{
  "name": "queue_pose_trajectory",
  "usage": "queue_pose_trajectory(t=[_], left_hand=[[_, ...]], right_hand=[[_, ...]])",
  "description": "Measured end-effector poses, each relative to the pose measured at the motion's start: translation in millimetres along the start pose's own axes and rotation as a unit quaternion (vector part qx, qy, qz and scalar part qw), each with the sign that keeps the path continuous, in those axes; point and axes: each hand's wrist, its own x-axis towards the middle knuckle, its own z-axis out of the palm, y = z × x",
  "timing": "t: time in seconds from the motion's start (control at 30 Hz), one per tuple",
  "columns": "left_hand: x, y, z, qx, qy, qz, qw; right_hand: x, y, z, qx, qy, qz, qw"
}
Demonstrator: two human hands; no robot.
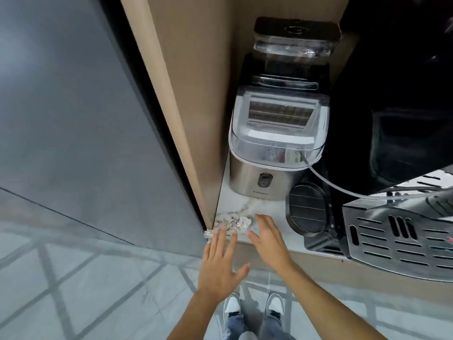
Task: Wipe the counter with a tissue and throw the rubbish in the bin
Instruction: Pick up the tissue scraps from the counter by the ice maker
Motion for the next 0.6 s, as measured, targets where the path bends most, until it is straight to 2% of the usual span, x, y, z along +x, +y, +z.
queue_pose_trajectory(t=[0.03,0.17,0.27,0.43,0.6], left_hand=[[2.3,-0.3,1.1,-0.004,-0.022,-0.001,1.0],[7.4,-4.9,12.3,0.027,-0.031,0.005,0.999],[8.5,-7.3,13.3,0.042,-0.049,0.012,0.998],[13.2,-5.8,8.1,0.055,-0.056,0.012,0.997],[21.7,-1.6,8.3,0.07,-0.075,0.038,0.994]], right_hand=[[7.0,-1.3,2.1,-0.003,-0.003,0.007,1.0],[25.6,-14.4,3.8,-0.027,-0.025,0.039,0.999],[30.6,-17.2,8.9,-0.06,-0.044,0.021,0.997],[34.3,-17.0,9.9,-0.097,-0.034,-0.006,0.995],[37.7,0.8,7.6,-0.027,-0.015,0.048,0.998]])
